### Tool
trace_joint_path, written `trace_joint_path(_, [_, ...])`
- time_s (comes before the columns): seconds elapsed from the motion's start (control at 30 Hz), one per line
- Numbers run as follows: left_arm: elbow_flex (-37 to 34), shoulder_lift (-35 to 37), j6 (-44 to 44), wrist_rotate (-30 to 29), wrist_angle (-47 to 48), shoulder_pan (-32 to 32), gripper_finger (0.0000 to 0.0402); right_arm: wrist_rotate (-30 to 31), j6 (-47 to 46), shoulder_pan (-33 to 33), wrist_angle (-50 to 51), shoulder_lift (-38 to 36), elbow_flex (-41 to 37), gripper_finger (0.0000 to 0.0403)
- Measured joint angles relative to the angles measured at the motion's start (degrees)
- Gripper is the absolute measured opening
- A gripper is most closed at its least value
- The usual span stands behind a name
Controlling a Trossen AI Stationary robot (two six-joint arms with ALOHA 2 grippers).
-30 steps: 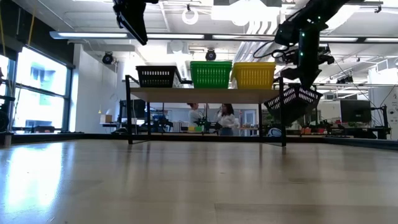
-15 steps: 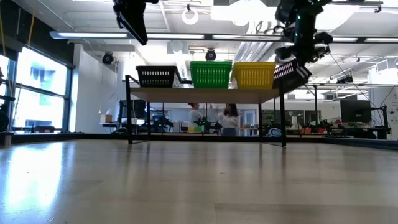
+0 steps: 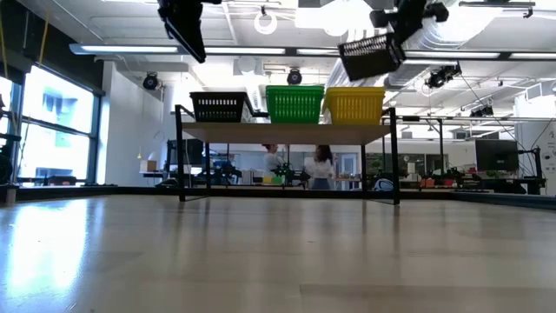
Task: Stack baskets on shelf by color
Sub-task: Stack the black bin on top of the other black bins on the shelf
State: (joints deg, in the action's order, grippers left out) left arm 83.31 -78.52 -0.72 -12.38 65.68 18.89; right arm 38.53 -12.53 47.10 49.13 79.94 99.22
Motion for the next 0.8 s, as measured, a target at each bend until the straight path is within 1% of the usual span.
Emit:
trace_joint_path(0.17, [0.00,0.00,0.97,0.00,0.00,-1.32,0.0120,-0.07,-1.49,-7.46,1.72,0.00,3.26,0.0000])
trace_joint_path(0.37, [0.00,0.00,0.99,0.00,0.01,-4.86,0.0120,-0.30,-7.16,-17.47,4.82,0.00,4.13,0.0000])
trace_joint_path(0.6, [0.00,0.00,0.99,0.01,0.03,-11.95,0.0120,-1.52,-17.46,-29.64,9.23,0.00,4.14,0.0000])
trace_joint_path(0.8, [0.00,0.00,2.01,0.01,0.03,-18.57,0.0120,-1.52,-24.72,-39.13,9.94,0.21,4.15,0.0000])
